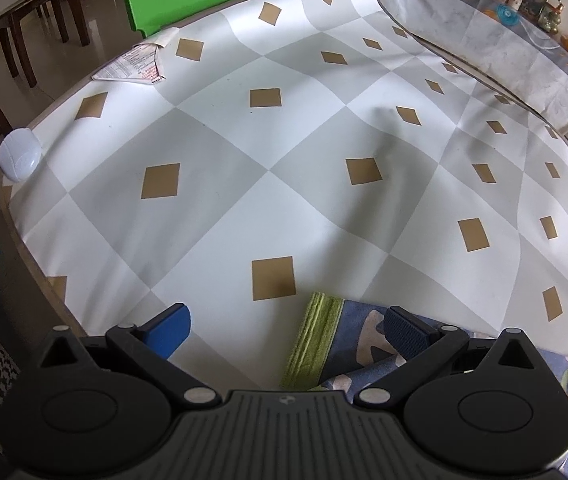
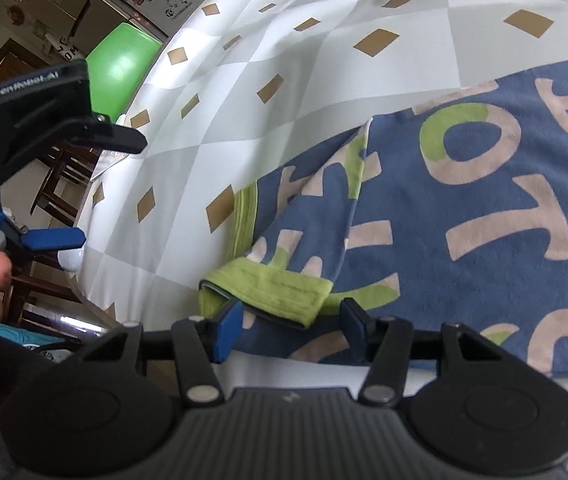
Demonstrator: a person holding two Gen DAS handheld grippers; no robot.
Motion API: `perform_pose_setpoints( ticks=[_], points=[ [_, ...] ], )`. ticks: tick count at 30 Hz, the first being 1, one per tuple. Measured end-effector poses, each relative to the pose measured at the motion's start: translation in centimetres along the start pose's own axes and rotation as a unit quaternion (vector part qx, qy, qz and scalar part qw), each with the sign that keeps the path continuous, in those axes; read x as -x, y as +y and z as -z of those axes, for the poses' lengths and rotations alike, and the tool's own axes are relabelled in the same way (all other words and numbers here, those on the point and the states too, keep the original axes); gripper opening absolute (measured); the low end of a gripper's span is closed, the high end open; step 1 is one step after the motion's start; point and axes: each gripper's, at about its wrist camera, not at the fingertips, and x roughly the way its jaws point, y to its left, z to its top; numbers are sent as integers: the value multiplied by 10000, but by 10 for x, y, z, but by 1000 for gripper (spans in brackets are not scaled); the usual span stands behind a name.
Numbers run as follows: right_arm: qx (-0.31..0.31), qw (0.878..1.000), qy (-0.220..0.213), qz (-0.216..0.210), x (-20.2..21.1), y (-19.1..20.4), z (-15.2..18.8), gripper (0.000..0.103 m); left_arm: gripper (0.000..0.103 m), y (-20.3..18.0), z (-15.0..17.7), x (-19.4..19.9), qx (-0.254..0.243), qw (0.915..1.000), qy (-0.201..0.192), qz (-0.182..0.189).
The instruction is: Fold clothes
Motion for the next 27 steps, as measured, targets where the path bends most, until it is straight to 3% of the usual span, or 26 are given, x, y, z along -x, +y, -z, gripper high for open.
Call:
perform_pose_setpoints(
  ticks=[2, 8, 12, 19, 25, 27],
  points=[
    [-23, 10000, -73, 27, -1, -1, 1, 47, 103, -1, 0, 1, -13, 10000, 7, 43],
    [-178, 9996, -175, 125, -3, -5, 0, 19, 103, 1, -2, 5, 78, 9998, 7, 162],
    [-97, 9996, -161, 226, -6, -3, 0, 9, 103, 4, -3, 5, 139, 9997, 20, 197],
    [-58, 9995, -291, 47, -6, 7, -14, 6, 103, 9, -6, 9, 259, 9995, -66, 165],
    [-104, 9969, -651, -427, -14, 32, -63, 5, 103, 23, -13, 16, 574, 9977, -354, -27],
    [-84, 9936, -908, -661, -13, 43, -79, 10, 103, 28, -16, 18, 660, 9967, -462, -92]
  ],
)
